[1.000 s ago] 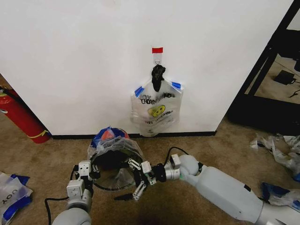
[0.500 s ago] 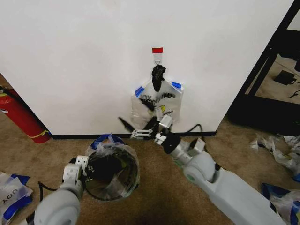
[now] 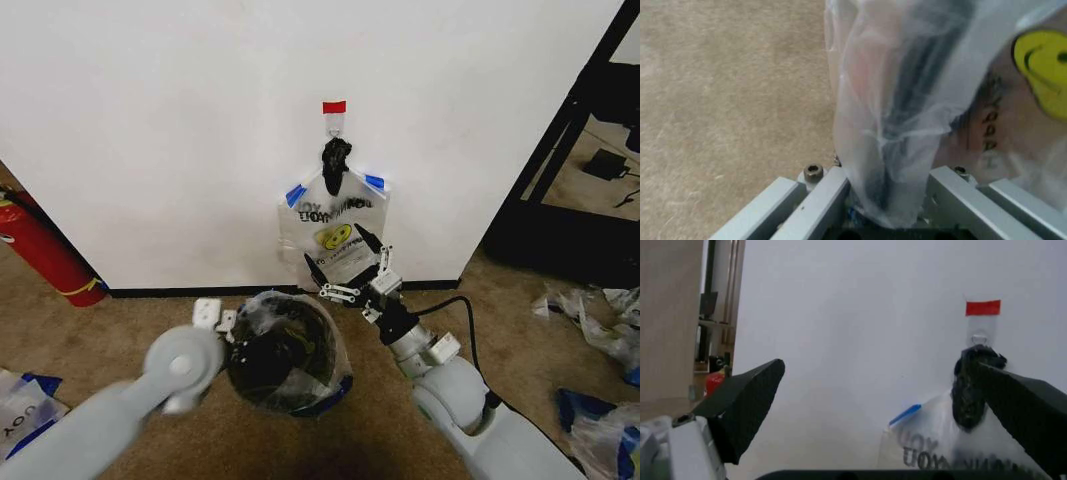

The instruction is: Pick up the garbage bag from the wall and place it over the trash bin.

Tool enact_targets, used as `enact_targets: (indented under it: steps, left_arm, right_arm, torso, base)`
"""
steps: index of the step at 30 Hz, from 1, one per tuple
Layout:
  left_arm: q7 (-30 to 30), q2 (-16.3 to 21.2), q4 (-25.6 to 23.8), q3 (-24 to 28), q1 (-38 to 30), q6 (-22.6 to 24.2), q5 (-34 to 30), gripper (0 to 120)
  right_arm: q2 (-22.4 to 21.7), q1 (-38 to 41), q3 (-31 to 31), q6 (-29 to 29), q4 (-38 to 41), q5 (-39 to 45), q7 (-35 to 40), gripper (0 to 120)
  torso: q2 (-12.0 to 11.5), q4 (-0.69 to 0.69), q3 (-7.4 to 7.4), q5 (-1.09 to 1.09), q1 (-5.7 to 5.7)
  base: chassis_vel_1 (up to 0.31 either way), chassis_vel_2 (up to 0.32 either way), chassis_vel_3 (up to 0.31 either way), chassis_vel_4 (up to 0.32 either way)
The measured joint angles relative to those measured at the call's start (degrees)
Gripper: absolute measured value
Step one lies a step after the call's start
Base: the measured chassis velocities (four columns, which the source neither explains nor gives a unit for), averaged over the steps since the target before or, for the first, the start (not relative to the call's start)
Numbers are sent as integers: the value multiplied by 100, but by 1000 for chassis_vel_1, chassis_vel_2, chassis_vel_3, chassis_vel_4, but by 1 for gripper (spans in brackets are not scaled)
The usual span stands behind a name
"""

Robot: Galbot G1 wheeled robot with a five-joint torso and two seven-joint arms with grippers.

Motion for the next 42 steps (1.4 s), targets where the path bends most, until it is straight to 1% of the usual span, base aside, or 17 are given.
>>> enact_targets:
  steps: [1, 5, 8, 13, 15, 16, 18, 22, 23, 26, 29, 31, 34, 37, 38, 39, 42]
  left_arm:
    - [0, 0, 0, 0, 0, 0, 0, 0]
    - [-62, -275, 433, 623, -432, -10, 19, 0]
    - [-140, -477, 655, 905, -653, -15, -38, 0]
    - [-262, -688, 803, 987, -785, -23, -309, 0]
    - [-284, -725, 833, 986, -825, -24, -361, 6]
    - [-288, -738, 854, 983, -850, -26, -383, 14]
    - [-288, -740, 865, 981, -861, -26, -392, 15]
    - [-290, -743, 947, 955, -884, -28, -391, 31]
    - [-290, -743, 947, 955, -884, -28, -391, 31]
    - [-285, -702, 907, 918, -834, -30, -276, 46]
    - [-279, -544, 595, 798, -700, -32, -139, 58]
    - [-279, -496, 485, 750, -655, -32, -117, 60]
    - [-277, -326, 74, 465, -483, -32, 25, 74]
    - [-130, -176, -482, -163, -229, -32, 280, 87]
    - [168, -140, -674, -529, -29, -75, 634, 91]
    - [168, -140, -674, -529, -29, -75, 634, 91]
    - [1400, -115, -896, -1339, 664, -434, 2065, 99]
  right_arm:
    - [0, 0, 0, 0, 0, 0, 0, 100]
    - [4, -335, 162, 96, 82, -173, -1, 100]
    - [-12, -586, 258, 135, 158, -242, 5, 100]
    - [2, -717, 315, 175, 162, -319, 17, 100]
    - [23, -735, 319, 176, 164, -324, 17, 100]
    - [42, -747, 319, 176, 169, -327, 18, 100]
    - [51, -754, 319, 176, 171, -328, 18, 100]
    - [99, -801, 290, 175, 172, -364, 18, 100]
    - [99, -801, 290, 175, 172, -364, 18, 100]
    - [125, -825, 269, 174, 156, -398, 15, 100]
    - [147, -853, 260, 176, 156, -427, 5, 100]
    - [154, -863, 260, 183, 156, -436, 4, 100]
    - [190, -901, 262, 236, 108, -456, 4, 100]
    - [230, -930, 256, 272, -52, -458, 148, 100]
    - [238, -942, 254, 272, -114, -439, 231, 100]
    - [238, -942, 254, 272, -114, -439, 231, 100]
    - [226, -1020, 285, 199, -180, -321, 353, 100]
  torso:
    - [0, 0, 0, 0, 0]
    - [0, 1, 0, 1, 0]
    - [0, -1, 0, -1, 0]
    - [0, 0, 0, -2, 0]
    - [0, 0, -1, -1, 0]
    - [0, 1, -1, -1, 0]
    - [0, 1, -1, -1, 0]
    - [0, 1, -1, -1, 0]
    - [0, 1, -1, -1, 0]
    - [0, 0, 0, -1, 0]
    - [0, 0, -1, -2, 0]
    - [0, 0, -1, -2, 0]
    - [0, 0, -1, -3, 0]
    - [0, -1, -1, -1, 0]
    - [0, -1, -1, 1, 0]
    - [0, -1, -1, 1, 0]
    - [0, 0, -1, -2, 0]
  base:
    - [0, 0, 0, 0]
    - [0, 0, 0, 0]
    - [0, 0, 0, 0]
    - [0, 0, 0, 0]
    - [0, 0, 0, 0]
    - [0, 0, 0, 0]
    - [0, 0, 0, 0]
    - [0, 0, 0, 0]
    - [0, 0, 0, 0]
    - [0, 0, 0, 0]
    - [0, 0, 0, 0]
    - [0, 0, 0, 0]
    - [0, 0, 0, 0]
    - [0, 0, 0, 0]
    - [0, 0, 0, 0]
    - [0, 0, 0, 0]
    - [0, 0, 0, 0]
